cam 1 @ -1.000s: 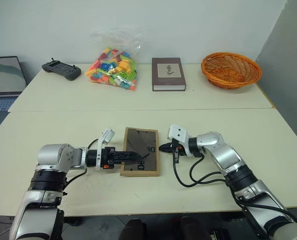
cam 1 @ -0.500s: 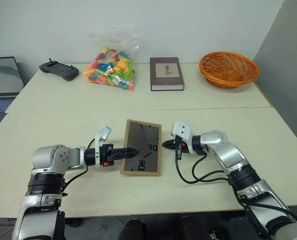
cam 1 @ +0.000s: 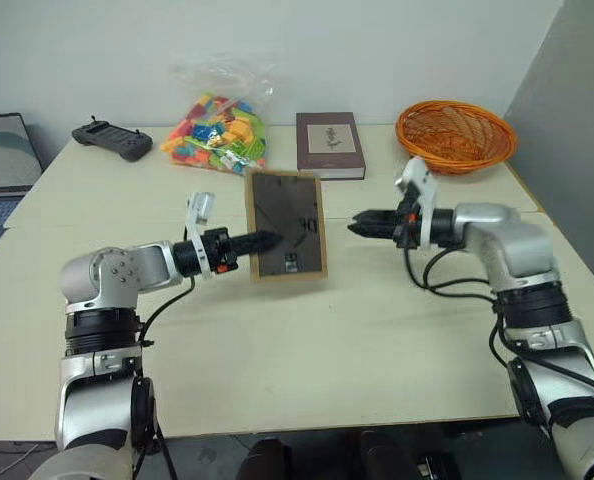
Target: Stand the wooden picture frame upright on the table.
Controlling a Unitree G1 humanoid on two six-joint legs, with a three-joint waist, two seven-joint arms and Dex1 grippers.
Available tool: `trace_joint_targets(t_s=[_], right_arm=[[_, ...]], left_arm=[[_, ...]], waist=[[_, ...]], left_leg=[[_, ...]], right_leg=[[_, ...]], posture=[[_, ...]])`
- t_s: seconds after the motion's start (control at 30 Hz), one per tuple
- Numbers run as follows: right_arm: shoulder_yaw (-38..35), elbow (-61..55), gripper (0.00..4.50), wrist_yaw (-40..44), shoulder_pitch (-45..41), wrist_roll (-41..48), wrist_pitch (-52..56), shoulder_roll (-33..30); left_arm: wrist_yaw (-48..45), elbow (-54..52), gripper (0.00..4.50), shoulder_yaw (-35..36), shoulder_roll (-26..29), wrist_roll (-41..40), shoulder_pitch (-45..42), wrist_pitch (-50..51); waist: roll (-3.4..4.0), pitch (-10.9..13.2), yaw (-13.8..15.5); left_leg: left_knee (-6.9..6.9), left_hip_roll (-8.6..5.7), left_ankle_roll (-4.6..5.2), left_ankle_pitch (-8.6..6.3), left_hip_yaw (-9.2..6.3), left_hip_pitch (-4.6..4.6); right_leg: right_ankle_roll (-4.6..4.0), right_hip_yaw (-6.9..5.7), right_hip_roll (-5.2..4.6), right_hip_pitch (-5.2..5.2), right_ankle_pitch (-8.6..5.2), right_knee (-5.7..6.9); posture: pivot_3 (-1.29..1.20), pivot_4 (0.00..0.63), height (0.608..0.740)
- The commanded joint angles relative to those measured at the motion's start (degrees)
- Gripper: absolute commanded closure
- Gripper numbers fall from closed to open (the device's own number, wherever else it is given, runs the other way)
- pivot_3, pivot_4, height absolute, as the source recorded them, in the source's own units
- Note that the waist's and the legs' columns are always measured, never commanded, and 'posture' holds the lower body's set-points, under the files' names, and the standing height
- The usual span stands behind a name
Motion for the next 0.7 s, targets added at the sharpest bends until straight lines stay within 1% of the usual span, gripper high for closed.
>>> trace_joint_targets(t_s=[0.03, 0.07, 0.1, 0.17, 0.2, 0.23, 0.37, 0.4, 0.47, 0.6, 0.7], right_arm=[[-2.0, -2.3, 2.05, -2.9, -4.4, 5.1, 5.2, 3.5], [-1.7, -1.8, 1.88, -3.5, -4.9, 5.2, 5.0, 4.4], [-1.4, -1.3, 1.55, -3.9, -5.3, 5.2, 4.5, 5.1], [-0.5, 0.6, 1.26, -5.0, -6.6, 4.5, 2.7, 7.0], [0.2, 2.0, 0.97, -5.5, -7.2, 3.8, 1.2, 7.9], [0.8, 3.5, 0.91, -5.9, -7.8, 3.0, -0.3, 8.8], [3.5, 9.0, 0.10, -6.4, -9.8, 0.2, -5.8, 11.4], [3.9, 9.8, 0.02, -6.2, -10.2, -0.3, -6.7, 11.9], [4.7, 10.0, 0.02, -5.2, -10.6, -0.3, -7.8, 12.6], [4.1, 3.5, 0.02, 0.0, -9.3, 5.2, -2.7, 11.6], [2.8, 0.5, 0.02, 1.7, -8.6, 8.3, 0.9, 9.9]], left_arm=[[0.4, -2.4, 3.21, 1.0, -1.1, -2.3, -2.1, -1.7], [0.2, -2.7, 3.21, 0.6, -1.1, -2.3, -2.1, -2.0], [0.0, -2.8, 3.21, 0.3, -1.2, -2.2, -2.2, -2.3], [0.3, -2.6, 3.21, 0.4, -1.4, -2.7, -2.8, -2.0], [0.4, -2.6, 3.21, 0.4, -1.4, -2.8, -3.0, -2.0], [0.5, -2.6, 3.21, 0.4, -1.5, -2.9, -3.2, -2.0], [0.5, -3.5, 3.21, 0.2, -1.8, -3.5, -3.2, -1.7], [0.7, -3.8, 3.21, 0.2, -1.9, -3.7, -3.1, -1.6], [1.1, -4.2, 3.21, 0.3, -2.1, -3.9, -2.9, -1.6], [1.6, -4.8, 3.21, 0.9, -2.1, -4.5, -2.2, -1.3], [1.9, -5.1, 3.21, 0.9, -1.9, -4.9, -1.7, -1.2]], waist=[[0.00, 0.0, -0.2], [0.00, 0.0, -0.2], [0.00, 0.0, -0.2], [0.00, 0.0, -0.1], [0.00, 0.0, -0.1], [0.00, 0.0, -0.1], [0.00, 0.0, 0.0], [0.00, 0.0, 0.0], [0.00, 0.0, 0.0], [0.00, 0.0, 0.0], [0.00, 0.0, 0.1]], left_leg=[[-0.01, 0.00, 0.00, 0.00, 0.00, 0.01], [-0.01, 0.02, 0.00, 0.00, -0.01, 0.01], [-0.02, 0.02, 0.00, 0.00, -0.01, 0.00], [-0.02, 0.02, 0.00, 0.00, 0.00, -0.02], [-0.02, 0.00, 0.00, 0.00, 0.01, -0.06], [-0.02, -0.01, 0.00, 0.00, 0.03, -0.08], [-0.01, -0.03, -0.01, 0.00, 0.04, -0.07], [-0.01, -0.04, -0.01, 0.00, 0.04, -0.08], [-0.02, -0.03, -0.01, 0.00, 0.03, -0.10], [-0.02, -0.03, -0.02, 0.01, 0.03, -0.13], [-0.02, -0.03, -0.02, 0.01, 0.02, -0.14]], right_leg=[[0.00, 0.02, 0.02, -0.01, 0.00, 0.01], [0.00, 0.03, 0.04, -0.03, 0.00, 0.02], [0.00, 0.03, 0.05, -0.05, 0.00, 0.02], [0.00, 0.03, 0.04, -0.07, 0.00, 0.02], [0.00, 0.03, 0.02, -0.08, 0.00, 0.02], [0.00, 0.04, 0.00, -0.10, 0.00, 0.02], [0.00, 0.04, -0.02, -0.11, 0.01, 0.03], [0.00, 0.04, -0.02, -0.13, 0.01, 0.04], [0.00, 0.03, -0.02, -0.15, 0.00, 0.03], [0.00, 0.04, -0.02, -0.17, 0.01, 0.01], [0.00, 0.03, -0.03, -0.17, 0.01, 0.01]], posture=[[0.00, 0.150, 0.740], [0.00, 0.150, 0.740], [0.00, 0.150, 0.740], [0.00, 0.150, 0.740], [0.00, 0.150, 0.740], [0.00, 0.150, 0.740], [0.00, 0.150, 0.740], [0.00, 0.150, 0.740], [0.00, 0.150, 0.740], [0.00, 0.150, 0.740], [0.00, 0.150, 0.740]])
